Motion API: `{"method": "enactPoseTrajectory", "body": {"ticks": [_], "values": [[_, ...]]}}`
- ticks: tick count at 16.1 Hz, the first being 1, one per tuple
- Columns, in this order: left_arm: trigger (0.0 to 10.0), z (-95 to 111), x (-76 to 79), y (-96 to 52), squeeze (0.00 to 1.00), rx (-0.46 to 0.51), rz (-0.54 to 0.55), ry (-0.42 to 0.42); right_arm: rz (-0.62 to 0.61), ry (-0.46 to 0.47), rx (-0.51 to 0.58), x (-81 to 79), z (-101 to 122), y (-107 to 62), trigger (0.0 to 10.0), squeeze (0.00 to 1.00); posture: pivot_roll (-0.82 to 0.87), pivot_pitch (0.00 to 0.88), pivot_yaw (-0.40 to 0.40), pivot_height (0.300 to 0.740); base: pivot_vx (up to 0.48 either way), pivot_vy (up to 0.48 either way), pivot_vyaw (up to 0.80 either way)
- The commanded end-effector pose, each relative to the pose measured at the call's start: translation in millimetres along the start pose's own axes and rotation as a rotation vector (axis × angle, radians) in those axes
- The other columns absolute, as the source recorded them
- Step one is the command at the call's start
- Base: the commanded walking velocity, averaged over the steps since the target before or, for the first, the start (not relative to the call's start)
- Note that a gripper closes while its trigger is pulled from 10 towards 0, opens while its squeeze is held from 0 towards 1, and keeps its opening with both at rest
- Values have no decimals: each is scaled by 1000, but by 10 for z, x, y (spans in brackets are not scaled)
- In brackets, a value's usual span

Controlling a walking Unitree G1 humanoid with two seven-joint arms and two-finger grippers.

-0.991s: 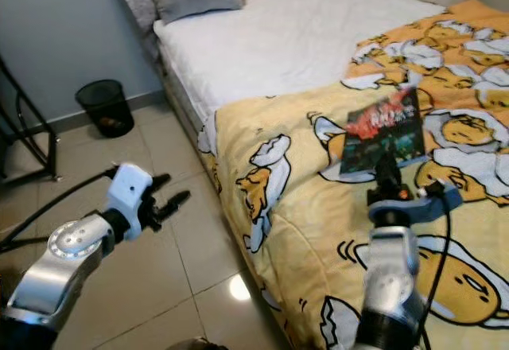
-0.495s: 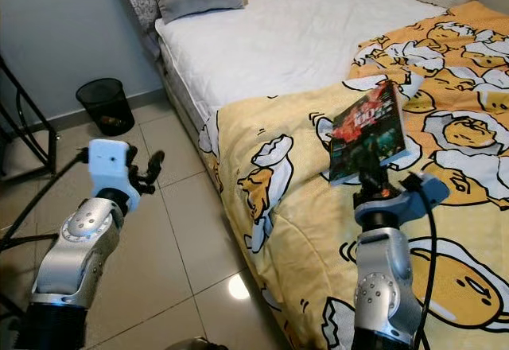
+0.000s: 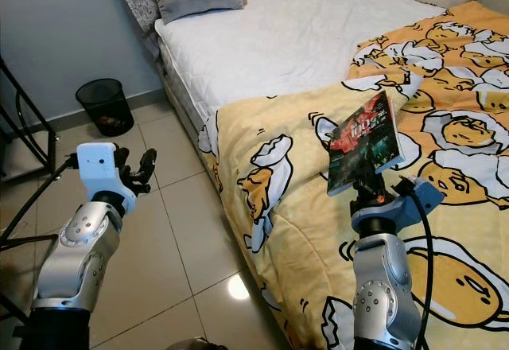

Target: Clean up the room

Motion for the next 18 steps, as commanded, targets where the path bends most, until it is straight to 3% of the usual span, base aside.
{"method": "enactPoseTrajectory", "body": {"ticks": [1,12,15,18], "values": [[10000,-18,-19,-4,0,-3,5,-1,50,15,14,-189,0,-10,0,0,-51,0,78,740,0,0,0],[10000,-42,-113,16,0,-16,80,-34,56,-8,14,-215,3,13,0,0,-54,0,76,740,0,0,0],[10000,-59,-109,33,0,-31,76,-40,-17,-174,44,-112,62,30,0,0,-55,0,75,740,0,0,0],[10000,-159,-99,45,0,-100,63,41,-75,-344,81,-7,117,22,0,0,-50,0,70,740,0,0,0]]}}
Point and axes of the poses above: a point about 5 cm out from each wrist's last joint towards the gripper, its own y axis pointing out of the wrist towards the gripper, its own z axis along the axis of the wrist's last joint, x = y × z, the point moved 4 cm from there along y, pointing out of the wrist towards the gripper, and after that the axes turned 4 degrees about -y, right-handed, at the moved point
